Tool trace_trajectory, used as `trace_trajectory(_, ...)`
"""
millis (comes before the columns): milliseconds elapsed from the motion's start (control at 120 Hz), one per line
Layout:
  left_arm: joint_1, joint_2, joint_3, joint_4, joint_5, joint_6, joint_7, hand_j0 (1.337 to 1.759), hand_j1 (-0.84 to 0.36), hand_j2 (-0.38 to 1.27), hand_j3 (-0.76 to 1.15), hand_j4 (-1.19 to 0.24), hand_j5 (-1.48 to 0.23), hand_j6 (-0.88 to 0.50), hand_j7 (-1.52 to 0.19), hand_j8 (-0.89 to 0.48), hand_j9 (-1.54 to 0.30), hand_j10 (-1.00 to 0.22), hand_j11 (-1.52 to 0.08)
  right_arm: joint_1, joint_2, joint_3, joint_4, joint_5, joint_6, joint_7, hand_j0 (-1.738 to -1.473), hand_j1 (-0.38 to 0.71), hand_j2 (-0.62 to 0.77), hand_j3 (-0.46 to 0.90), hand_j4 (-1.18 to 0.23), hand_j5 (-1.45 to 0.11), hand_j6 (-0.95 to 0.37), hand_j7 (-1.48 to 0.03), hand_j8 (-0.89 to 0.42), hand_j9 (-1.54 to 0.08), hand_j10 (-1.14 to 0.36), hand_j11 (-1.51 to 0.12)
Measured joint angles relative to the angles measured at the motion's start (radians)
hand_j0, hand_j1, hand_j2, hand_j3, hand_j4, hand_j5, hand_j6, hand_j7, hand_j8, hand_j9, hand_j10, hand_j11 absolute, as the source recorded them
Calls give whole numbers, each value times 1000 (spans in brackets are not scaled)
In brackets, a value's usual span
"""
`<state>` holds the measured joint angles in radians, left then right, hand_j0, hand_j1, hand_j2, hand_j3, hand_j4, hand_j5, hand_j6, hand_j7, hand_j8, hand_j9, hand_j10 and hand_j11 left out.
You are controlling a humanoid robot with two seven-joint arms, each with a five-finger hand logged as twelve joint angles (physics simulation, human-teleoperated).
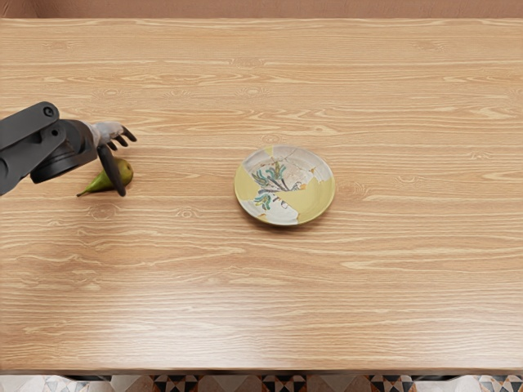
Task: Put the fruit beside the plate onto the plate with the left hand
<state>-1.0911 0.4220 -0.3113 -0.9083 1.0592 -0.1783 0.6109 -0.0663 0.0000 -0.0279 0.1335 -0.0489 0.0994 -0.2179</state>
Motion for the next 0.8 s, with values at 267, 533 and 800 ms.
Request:
trace_trajectory(267, -5, -14, 25, 10, 2, 1, 0, 1658, 45, 53, 0, -258, -332, -259, -332, -259, -332, -258, -331, 0, 0, -1, 0, 0, -1, 0, -1658, -349, 0, 0, 0, 0, 0, 0, 0, 0, 0, 0)
trace_trajectory(533, -15, -3, 28, 11, 2, 0, 0, 1658, 24, 57, 0, -275, -354, -276, -354, -276, -354, -275, -354, 0, 0, -1, 0, 0, -1, 0, -1658, -349, 0, 0, 0, 0, 0, 0, 0, 0, 0, 0)
trace_trajectory(800, -12, -3, 49, 19, 2, 14, 0, 1658, -6, 62, 0, -301, -387, -302, -387, -301, -387, -300, -387, 0, 0, -1, 0, 0, 0, 0, -1658, -349, 0, 0, 0, 0, 0, 0, 0, 0, 0, 0)
